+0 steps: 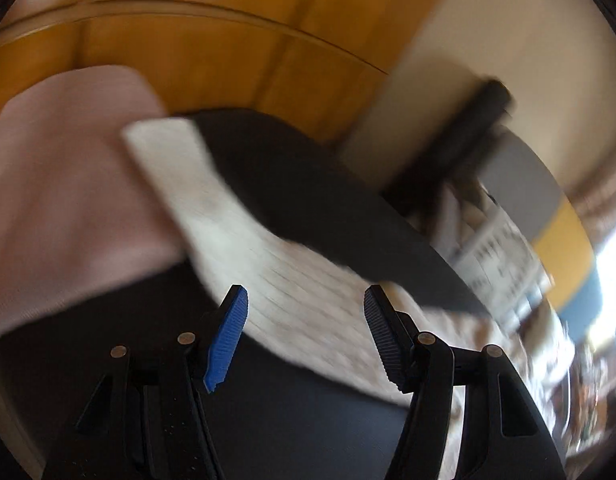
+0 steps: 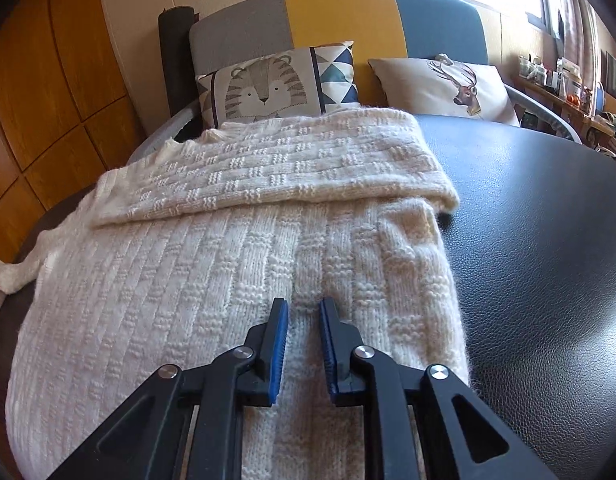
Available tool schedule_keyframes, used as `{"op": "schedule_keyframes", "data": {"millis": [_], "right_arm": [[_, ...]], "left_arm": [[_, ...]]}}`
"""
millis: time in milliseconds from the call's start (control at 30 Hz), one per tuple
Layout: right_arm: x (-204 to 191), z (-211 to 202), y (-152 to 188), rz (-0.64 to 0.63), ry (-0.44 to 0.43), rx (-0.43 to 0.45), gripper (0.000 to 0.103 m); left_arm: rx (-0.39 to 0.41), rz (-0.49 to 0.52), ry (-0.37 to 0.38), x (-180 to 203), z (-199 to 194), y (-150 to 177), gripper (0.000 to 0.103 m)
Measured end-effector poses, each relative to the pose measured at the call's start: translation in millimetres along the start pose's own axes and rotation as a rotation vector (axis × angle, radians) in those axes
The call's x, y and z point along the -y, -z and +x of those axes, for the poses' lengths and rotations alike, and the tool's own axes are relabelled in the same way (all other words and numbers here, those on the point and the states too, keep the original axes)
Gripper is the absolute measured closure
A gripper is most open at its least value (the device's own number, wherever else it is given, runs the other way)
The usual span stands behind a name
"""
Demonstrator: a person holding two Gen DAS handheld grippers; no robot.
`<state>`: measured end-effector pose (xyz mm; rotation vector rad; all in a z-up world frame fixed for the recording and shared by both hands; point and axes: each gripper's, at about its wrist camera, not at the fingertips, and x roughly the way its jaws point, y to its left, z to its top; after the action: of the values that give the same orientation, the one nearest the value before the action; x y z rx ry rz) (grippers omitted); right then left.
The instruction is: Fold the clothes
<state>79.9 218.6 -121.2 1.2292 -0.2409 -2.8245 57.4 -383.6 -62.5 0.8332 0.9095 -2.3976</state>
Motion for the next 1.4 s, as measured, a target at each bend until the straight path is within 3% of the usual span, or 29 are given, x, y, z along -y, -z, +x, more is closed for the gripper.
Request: {"op": "schedule_keyframes", "data": {"millis": [200, 333, 500, 700, 767, 833, 900, 1133, 1400], "right_arm": [[0, 1, 0, 0.007, -0.005, 0.001, 0.087], [2, 0, 0, 0.008, -0.008, 0.002, 0.087], [2, 0, 0, 0.013, -0.011, 0.002, 0.087], [1, 0, 1, 0.011, -0.008, 0.003, 0.087], [1, 1, 0, 0.011, -0.009, 0.003, 0.087], [1, 1, 0, 0.013, -0.010, 0.004, 0.087], [1, 1, 0, 0.013, -0.010, 0.004, 0.087], [3, 1, 0, 0.018, -0.015, 0.004, 0.087], [5, 1, 0, 0.030, -0.028, 0.006, 0.087]], "left_arm": [[-0.012, -0.143, -0.041, -55, 20, -28, 0.039], [-0.045, -0.186, 0.000, -70, 34, -31, 0.039], [-0.042, -0.221, 0.122, -74, 38, -37, 0.039], [-0.027, -0.261, 0.140, -77, 41, -51, 0.040], [-0.040, -0.258, 0.098, -73, 45, -54, 0.052], [-0.062, -0.230, 0.052, -66, 50, -56, 0.077], [-0.072, -0.182, 0.003, -61, 52, -57, 0.089], [-0.019, -0.054, -0.029, -22, 39, -64, 0.094], [0.125, 0.189, 0.122, 89, -14, -77, 0.094]]}}
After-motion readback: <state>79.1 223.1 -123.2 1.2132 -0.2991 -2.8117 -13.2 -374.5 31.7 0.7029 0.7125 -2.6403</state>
